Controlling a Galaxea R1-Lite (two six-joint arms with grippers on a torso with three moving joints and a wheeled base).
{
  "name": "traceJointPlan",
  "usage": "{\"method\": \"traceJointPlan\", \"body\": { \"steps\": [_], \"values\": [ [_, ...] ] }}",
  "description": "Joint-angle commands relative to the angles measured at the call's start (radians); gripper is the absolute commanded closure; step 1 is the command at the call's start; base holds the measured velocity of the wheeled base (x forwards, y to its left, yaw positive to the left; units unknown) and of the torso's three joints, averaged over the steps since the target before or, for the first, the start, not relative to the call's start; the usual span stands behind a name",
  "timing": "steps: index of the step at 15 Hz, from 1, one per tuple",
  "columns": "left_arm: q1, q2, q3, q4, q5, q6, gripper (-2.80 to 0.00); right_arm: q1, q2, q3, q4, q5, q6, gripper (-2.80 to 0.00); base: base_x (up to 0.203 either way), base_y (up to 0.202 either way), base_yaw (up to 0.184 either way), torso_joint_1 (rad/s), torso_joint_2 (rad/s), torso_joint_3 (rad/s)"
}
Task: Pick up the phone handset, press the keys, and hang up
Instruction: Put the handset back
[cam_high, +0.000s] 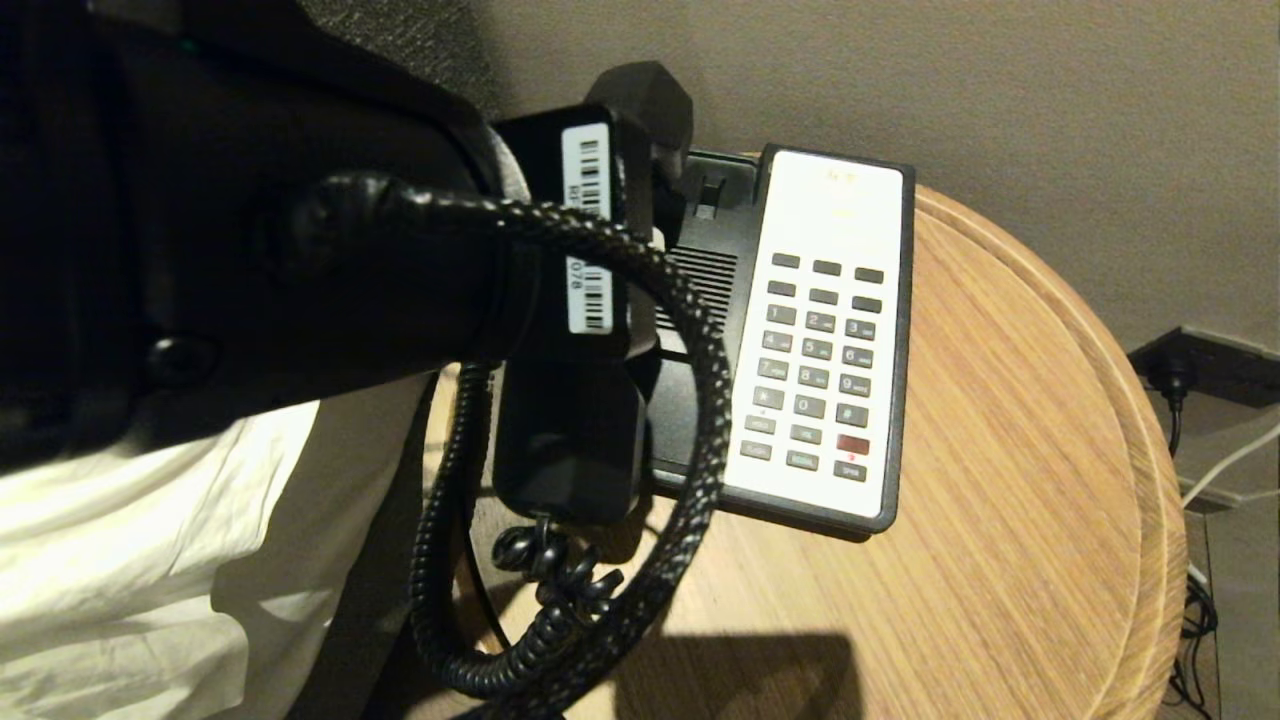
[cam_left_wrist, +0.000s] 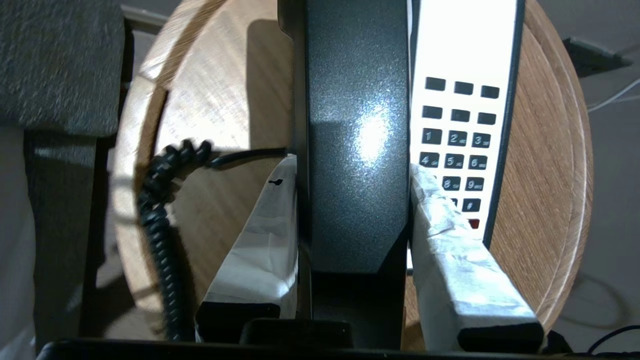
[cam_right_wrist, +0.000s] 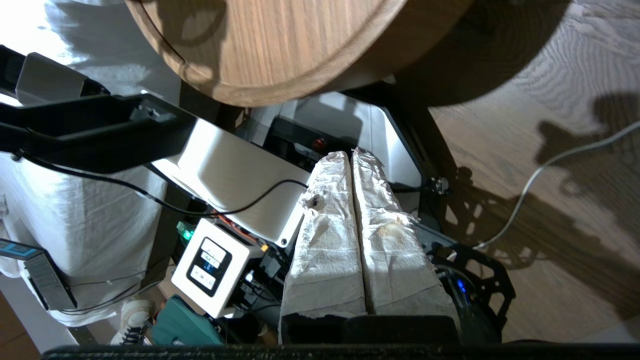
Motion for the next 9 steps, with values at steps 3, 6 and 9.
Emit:
{"method": "traceJointPlan", "body": {
  "steps": [3, 6, 9],
  "values": [
    [-0.003, 0.052, -0.020, 0.004, -0.001, 0.055, 0.00, -0.018, -0.068, 0.049, 0.016, 0.002, 0.002, 0.00, 0.000, 0.000, 0.000, 0.000, 0.00, 0.000],
    [-0.003, 0.049, -0.009, 0.011, -0.012, 0.086, 0.00, -0.023, -0.073, 0.049, 0.015, 0.004, 0.004, 0.00, 0.000, 0.000, 0.000, 0.000, 0.00, 0.000],
    [-0.003, 0.057, -0.001, 0.012, -0.013, 0.087, 0.00, -0.023, -0.073, 0.051, 0.010, 0.005, 0.004, 0.00, 0.000, 0.000, 0.000, 0.000, 0.00, 0.000]
  ]
}}
